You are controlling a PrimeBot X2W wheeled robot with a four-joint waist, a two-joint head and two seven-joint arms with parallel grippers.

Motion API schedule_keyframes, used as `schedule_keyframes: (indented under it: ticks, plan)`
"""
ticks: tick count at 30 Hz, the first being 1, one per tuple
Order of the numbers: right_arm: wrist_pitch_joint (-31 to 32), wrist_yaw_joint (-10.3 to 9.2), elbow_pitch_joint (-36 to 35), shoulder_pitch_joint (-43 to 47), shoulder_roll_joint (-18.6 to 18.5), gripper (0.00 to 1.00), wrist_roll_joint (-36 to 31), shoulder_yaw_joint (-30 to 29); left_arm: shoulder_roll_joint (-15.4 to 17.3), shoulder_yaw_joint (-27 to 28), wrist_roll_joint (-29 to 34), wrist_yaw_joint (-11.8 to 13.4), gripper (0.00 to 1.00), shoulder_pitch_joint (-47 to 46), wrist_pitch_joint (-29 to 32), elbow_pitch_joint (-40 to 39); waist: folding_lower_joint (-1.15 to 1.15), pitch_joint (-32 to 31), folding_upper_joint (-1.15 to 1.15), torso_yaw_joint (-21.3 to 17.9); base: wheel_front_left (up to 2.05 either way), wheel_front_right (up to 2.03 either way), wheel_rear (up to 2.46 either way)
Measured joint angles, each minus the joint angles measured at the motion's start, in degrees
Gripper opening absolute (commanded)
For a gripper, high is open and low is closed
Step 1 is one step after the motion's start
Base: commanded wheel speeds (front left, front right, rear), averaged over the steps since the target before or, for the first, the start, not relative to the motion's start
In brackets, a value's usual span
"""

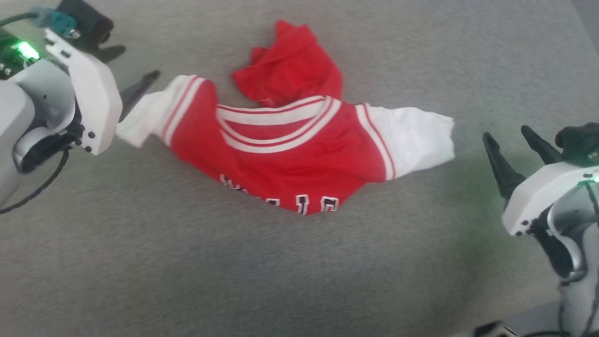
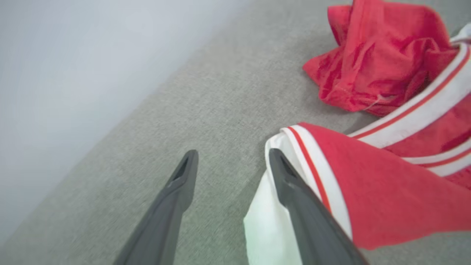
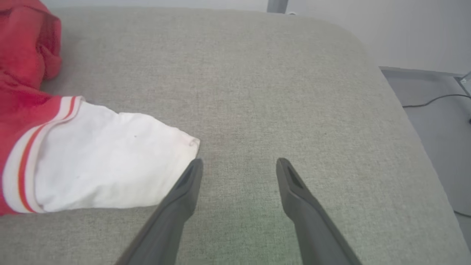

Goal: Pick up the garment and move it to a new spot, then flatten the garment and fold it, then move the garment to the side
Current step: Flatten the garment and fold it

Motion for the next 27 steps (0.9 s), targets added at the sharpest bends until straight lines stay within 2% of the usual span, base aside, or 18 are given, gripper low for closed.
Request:
schedule_keyframes:
  ticks: [4, 6, 9, 13, 15, 16, 19, 23, 27]
  plan:
    - [7.7, 0.00, -1.3, -0.1, -5.8, 1.00, 2.4, 2.7, -0.5, 1.7, -0.2, 0.1, 1.00, 3.3, -11.4, 0.7, 0.00, -1.5, 0.01, 3.3, 0.00, 0.00, 0.00]
    - [11.8, 0.00, -2.0, -0.5, -8.0, 1.00, 4.6, 3.8, -1.5, 2.5, -0.1, 1.4, 1.00, 5.9, -17.2, 0.5, 0.00, -2.2, 0.01, 5.2, 0.00, 0.00, 0.00]
    - [18.0, 0.00, -2.4, -0.9, -11.7, 1.00, 7.6, 4.6, -3.0, 4.2, -0.6, 4.8, 1.00, 10.9, -25.3, -0.3, 0.00, -3.2, 0.01, 8.0, 0.00, 0.00, 0.00]
    - [26.4, 0.00, -2.2, -1.0, -14.4, 1.00, 13.3, 4.3, -5.4, 8.5, -0.8, 9.9, 1.00, 17.8, -28.6, -3.1, 0.00, -4.1, 0.00, 11.9, 0.00, 0.00, 0.00]
    - [29.6, 0.00, -1.9, -1.1, -16.2, 1.00, 14.9, 3.5, -7.0, 14.2, 0.7, 11.7, 1.00, 21.8, -28.7, -6.4, 0.00, -4.3, 0.01, 13.7, 0.00, 0.00, 0.00]
    - [31.6, 0.00, -1.5, -1.2, -17.6, 1.00, 15.7, 2.1, -9.2, 21.2, 4.1, 13.6, 1.00, 26.5, -28.8, -9.8, 0.00, -4.3, 0.01, 15.5, 0.00, 0.00, 0.00]
    - [34.4, 0.00, -0.4, -1.1, -18.5, 1.00, 16.7, -0.1, -12.3, 30.2, 9.3, 14.3, 1.00, 36.2, -28.8, -13.7, 0.00, -4.1, 0.01, 17.9, 0.00, 0.00, 0.00]
    - [37.3, 0.00, 0.3, -1.1, -19.5, 1.00, 17.9, -1.6, -16.9, 41.8, 16.6, 13.7, 1.00, 45.7, -28.8, -18.2, 0.00, -3.2, 0.01, 20.3, 0.00, 0.00, 0.00]
    - [39.6, 0.00, 1.5, -1.7, -19.0, 1.00, 18.1, -2.7, -21.8, 50.6, 23.3, 11.3, 1.00, 52.5, -28.8, -21.1, 0.00, -1.7, 0.01, 21.6, 0.00, 0.00, 0.00]
